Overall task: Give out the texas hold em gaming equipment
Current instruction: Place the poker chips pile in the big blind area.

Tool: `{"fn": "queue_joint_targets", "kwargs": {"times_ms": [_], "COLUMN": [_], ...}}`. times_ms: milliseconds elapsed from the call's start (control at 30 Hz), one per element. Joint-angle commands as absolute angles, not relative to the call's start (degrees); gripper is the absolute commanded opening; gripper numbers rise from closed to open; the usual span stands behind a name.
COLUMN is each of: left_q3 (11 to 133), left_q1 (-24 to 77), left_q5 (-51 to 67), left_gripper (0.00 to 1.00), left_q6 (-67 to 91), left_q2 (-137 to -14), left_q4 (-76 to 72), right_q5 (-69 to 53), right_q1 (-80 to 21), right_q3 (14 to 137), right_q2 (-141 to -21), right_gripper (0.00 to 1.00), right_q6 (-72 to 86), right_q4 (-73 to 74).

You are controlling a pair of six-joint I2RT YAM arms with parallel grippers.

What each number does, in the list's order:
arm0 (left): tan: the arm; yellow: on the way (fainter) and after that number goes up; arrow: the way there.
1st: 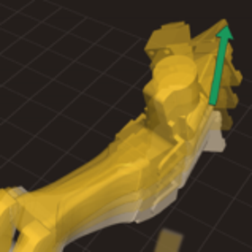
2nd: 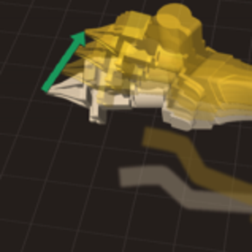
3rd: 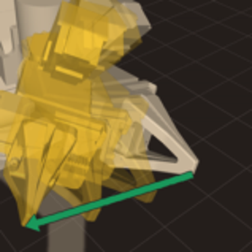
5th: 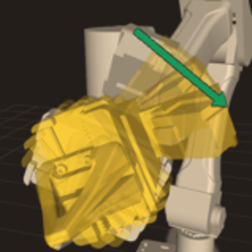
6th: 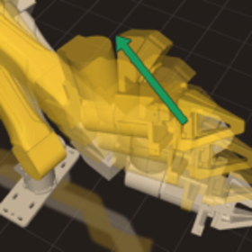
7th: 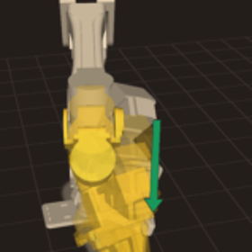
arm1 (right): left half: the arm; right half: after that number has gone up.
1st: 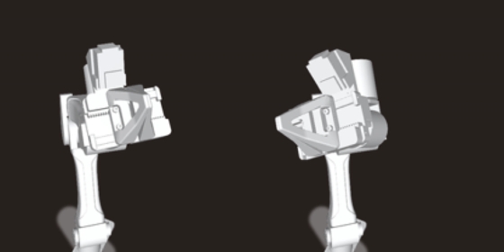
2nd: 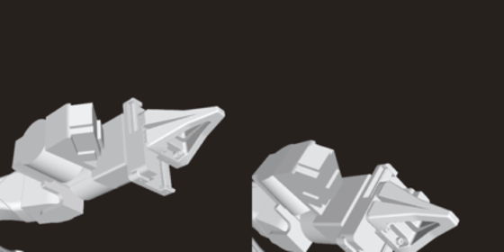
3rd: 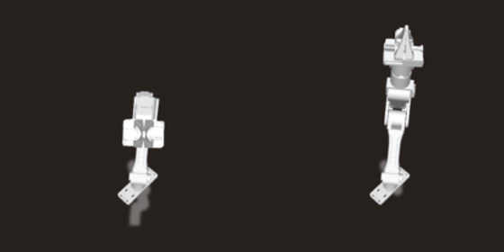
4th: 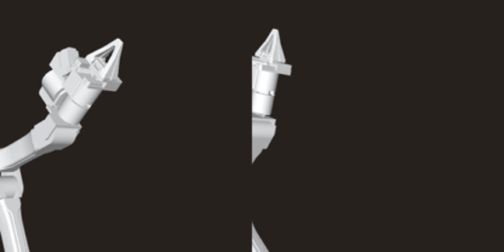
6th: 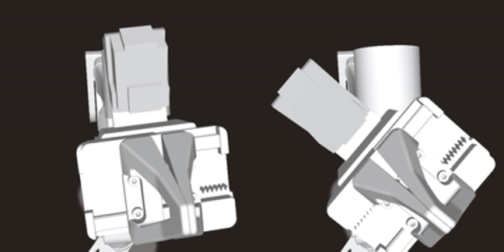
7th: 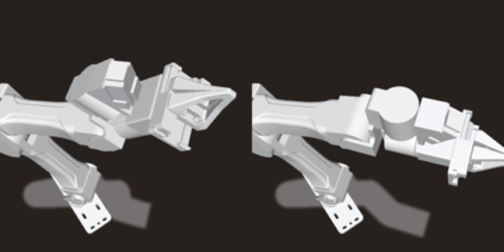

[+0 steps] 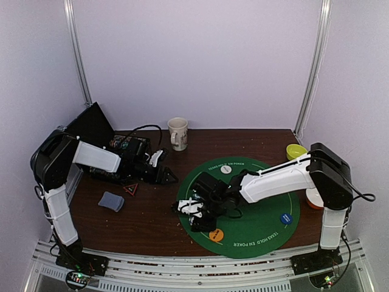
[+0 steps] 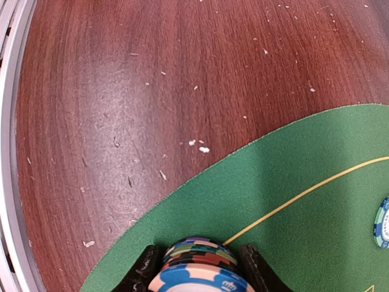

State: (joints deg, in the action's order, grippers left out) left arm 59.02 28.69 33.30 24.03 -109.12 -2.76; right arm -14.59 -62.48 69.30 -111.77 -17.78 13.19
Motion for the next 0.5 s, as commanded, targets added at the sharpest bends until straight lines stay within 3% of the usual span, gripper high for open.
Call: {"fn": "queue_joint_targets", "kwargs": {"times_ms": [0,233,367,467], "left_q3": [60.11,60.30,60.29,60.36], "left_q1": [28.11,27.86,27.64,27.60], "left_q5": [32.61,32.69,32.69,32.62], "left_gripper": [0.70,0.70,0.70,0.70], "left_q6": [22.68,22.48,22.42,22.24], "left_q2": [-106.55,-106.53,-106.37,-106.18], "left_q4": [-2.91,-2.81,-2.69,-2.57], "right_q5": [-12.01,-11.39,-11.90,-13.42], "right_q1": [-62.37,-62.38,-62.34,-62.33], "right_q3": [70.28,71.76,73.34,75.16], "right_q2": [-113.24,-112.28,-111.85,-110.72], "right_gripper": [0.22,0.65,0.99,1.00], "right_q6": [-18.09,-19.06,-19.27,-19.81], "right_q4": [15.19,18.11,19.67,21.01]}}
